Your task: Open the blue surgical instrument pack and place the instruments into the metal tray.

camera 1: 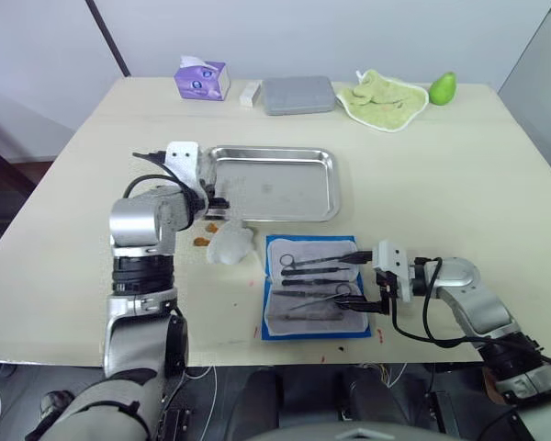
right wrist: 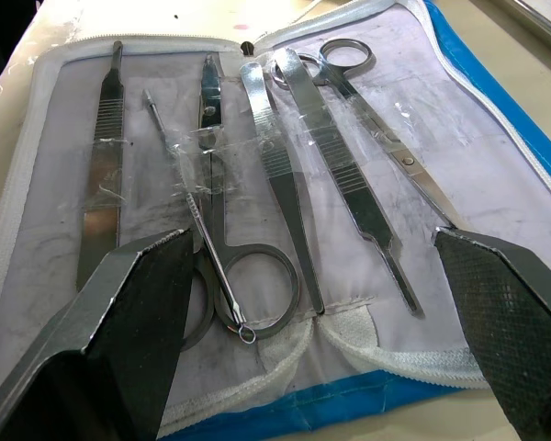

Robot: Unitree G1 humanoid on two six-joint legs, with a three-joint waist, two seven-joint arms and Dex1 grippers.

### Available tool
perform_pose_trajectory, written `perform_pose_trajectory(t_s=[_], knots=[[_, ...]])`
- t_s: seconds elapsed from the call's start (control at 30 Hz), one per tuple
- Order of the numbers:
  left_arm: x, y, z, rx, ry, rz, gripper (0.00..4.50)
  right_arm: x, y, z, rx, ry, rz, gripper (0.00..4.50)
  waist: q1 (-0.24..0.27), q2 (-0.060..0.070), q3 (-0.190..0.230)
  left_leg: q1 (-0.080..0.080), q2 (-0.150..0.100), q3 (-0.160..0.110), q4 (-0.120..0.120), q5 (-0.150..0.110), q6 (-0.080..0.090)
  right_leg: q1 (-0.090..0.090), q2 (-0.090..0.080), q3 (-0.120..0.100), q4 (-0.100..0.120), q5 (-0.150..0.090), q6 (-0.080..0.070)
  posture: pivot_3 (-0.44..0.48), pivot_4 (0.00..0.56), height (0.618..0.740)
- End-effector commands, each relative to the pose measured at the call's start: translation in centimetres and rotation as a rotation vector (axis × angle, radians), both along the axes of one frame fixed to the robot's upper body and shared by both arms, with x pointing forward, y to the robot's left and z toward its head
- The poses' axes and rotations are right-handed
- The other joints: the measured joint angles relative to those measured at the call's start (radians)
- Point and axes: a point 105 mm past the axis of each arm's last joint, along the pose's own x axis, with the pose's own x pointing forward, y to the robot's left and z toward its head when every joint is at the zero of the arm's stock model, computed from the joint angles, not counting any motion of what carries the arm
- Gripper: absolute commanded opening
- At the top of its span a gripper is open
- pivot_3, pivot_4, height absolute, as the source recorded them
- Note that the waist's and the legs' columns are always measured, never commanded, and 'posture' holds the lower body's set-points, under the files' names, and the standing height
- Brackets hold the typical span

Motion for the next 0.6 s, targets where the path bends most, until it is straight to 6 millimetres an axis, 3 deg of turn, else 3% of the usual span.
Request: perform_pose_trajectory(t_s=[0.03, 0.57, 0.6], knots=[[0.8, 0.2, 1.4, 0.021, -0.053, 0.008, 0.07, -1.2, -1.1, -3.8, -0.108, 0.144, -0.031, 4.50, 0.000, 0.000, 0.000, 0.000, 0.000, 0.000, 0.000, 0.000, 0.000, 0.000, 0.000, 0.000, 0.000, 0.000, 0.000, 0.000, 0.150, 0.740], [1.2, 0.5, 0.1, 0.014, -0.011, 0.018, 0.07, -1.2, -1.1, -3.8, -0.104, 0.145, -0.038, 4.50, 0.000, 0.000, 0.000, 0.000, 0.000, -0.001, 0.000, 0.000, 0.000, 0.000, 0.000, -0.001, 0.000, 0.000, 0.000, 0.000, 0.150, 0.740], [1.2, 0.5, 0.1, 0.013, -0.010, 0.019, 0.45, -1.2, -1.1, -3.8, -0.104, 0.145, -0.038, 4.50, 0.000, 0.000, 0.000, 0.000, 0.000, -0.001, 0.000, 0.000, 0.000, 0.000, 0.000, -0.001, 0.000, 0.000, 0.000, 0.000, 0.150, 0.740]])
